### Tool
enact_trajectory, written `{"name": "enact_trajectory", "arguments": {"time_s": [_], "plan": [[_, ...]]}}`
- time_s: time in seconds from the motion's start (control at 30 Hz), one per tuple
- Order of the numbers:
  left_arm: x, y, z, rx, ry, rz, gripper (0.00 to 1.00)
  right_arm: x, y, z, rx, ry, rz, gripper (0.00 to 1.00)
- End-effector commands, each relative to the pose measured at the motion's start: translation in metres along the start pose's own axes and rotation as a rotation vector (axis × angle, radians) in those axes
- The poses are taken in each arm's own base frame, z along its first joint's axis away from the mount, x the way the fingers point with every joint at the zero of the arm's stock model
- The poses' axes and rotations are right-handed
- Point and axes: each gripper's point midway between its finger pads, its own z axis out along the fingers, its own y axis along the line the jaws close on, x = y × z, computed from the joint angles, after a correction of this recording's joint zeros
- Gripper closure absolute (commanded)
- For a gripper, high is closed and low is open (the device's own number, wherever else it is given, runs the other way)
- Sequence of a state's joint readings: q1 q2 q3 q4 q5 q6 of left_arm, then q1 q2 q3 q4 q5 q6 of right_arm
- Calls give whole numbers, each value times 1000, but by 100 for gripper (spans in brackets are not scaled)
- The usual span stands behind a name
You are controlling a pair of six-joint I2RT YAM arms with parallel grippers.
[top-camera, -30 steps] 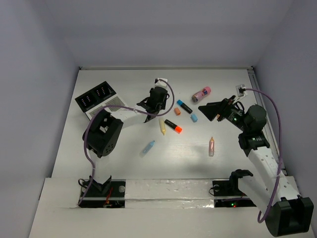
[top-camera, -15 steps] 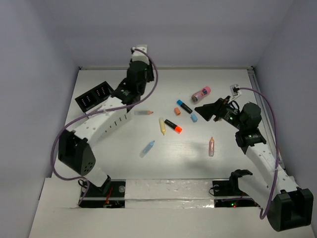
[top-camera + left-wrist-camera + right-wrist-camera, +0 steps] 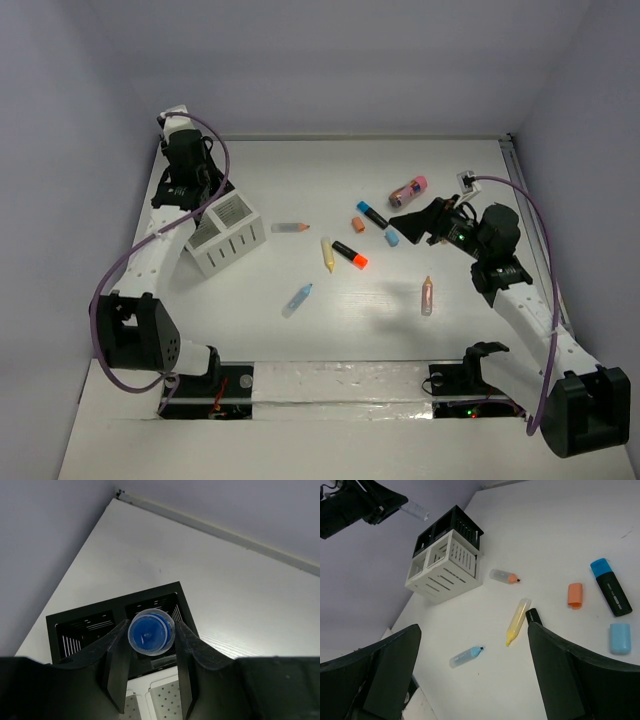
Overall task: Sort the stationery into containers
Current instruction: Place the stationery in the storage box.
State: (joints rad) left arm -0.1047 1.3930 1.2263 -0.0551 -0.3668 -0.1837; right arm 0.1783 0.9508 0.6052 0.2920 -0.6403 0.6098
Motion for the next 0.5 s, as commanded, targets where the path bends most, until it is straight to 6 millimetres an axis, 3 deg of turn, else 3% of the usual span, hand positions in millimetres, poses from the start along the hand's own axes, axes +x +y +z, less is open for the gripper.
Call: {"name": "enact_trajectory", "arguments": {"time_s": [0.0,0.3,0.47], "plan": [[-6,-6,4,58,-21,-18,84,-8,7,2,-23,-20,-44,6],[27,-3,30,33,63,29,82,-4,5,5,-17,-4,-39,6],[36,5,42,5,87,41,81,-2,4,8,-16,5,-39,6]]}}
